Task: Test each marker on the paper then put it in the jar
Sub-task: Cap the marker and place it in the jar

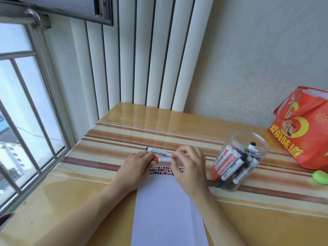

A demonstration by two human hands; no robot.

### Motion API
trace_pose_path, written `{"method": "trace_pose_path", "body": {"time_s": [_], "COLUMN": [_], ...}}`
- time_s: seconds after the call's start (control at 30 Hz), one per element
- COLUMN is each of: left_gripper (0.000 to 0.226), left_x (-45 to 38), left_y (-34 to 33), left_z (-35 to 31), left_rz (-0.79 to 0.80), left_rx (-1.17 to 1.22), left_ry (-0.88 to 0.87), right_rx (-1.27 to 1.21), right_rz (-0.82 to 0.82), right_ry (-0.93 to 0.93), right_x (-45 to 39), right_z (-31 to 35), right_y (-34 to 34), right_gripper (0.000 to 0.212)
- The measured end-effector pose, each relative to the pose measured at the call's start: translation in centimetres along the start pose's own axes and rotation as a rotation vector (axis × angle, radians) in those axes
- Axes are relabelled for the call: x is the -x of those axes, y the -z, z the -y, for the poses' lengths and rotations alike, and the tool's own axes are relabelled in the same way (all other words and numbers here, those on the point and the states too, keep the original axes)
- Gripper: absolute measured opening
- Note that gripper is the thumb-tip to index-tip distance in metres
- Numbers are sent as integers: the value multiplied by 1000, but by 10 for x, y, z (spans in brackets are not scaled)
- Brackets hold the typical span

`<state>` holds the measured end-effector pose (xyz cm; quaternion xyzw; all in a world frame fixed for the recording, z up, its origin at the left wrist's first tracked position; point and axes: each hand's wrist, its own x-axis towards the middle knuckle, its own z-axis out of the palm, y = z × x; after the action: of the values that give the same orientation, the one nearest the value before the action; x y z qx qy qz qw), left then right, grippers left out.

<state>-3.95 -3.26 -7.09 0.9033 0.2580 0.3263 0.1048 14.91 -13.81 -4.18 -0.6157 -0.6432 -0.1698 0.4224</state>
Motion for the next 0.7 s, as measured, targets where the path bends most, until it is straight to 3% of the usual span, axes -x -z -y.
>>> {"method": "trace_pose_path", "body": {"time_s": [0.07,0.2,0.37,0.47,0.6,0.7], "left_gripper": [34,25,15,15,13,19], "left_x": [0,2,3,3,3,2], "left_y": [0,4,7,9,4,-3], "left_z": [0,-3,-3,-4,1,8], "left_rz": [32,53,81,52,-25,-52], "left_rx": [-15,-19,-48,-67,-57,-68], "left_ry": [-7,-73,-74,-74,15,133], "right_rx": [109,190,287,248,219,69], "right_rz": [126,295,258,314,317,219], "right_ry": [131,120,84,59,-48,-200], "right_x": [3,18,21,20,15,14], "right_z": [9,21,27,25,23,25], "right_y": [-5,-22,-21,-18,-11,-1], "right_gripper": [8,21,24,25,46,31]}}
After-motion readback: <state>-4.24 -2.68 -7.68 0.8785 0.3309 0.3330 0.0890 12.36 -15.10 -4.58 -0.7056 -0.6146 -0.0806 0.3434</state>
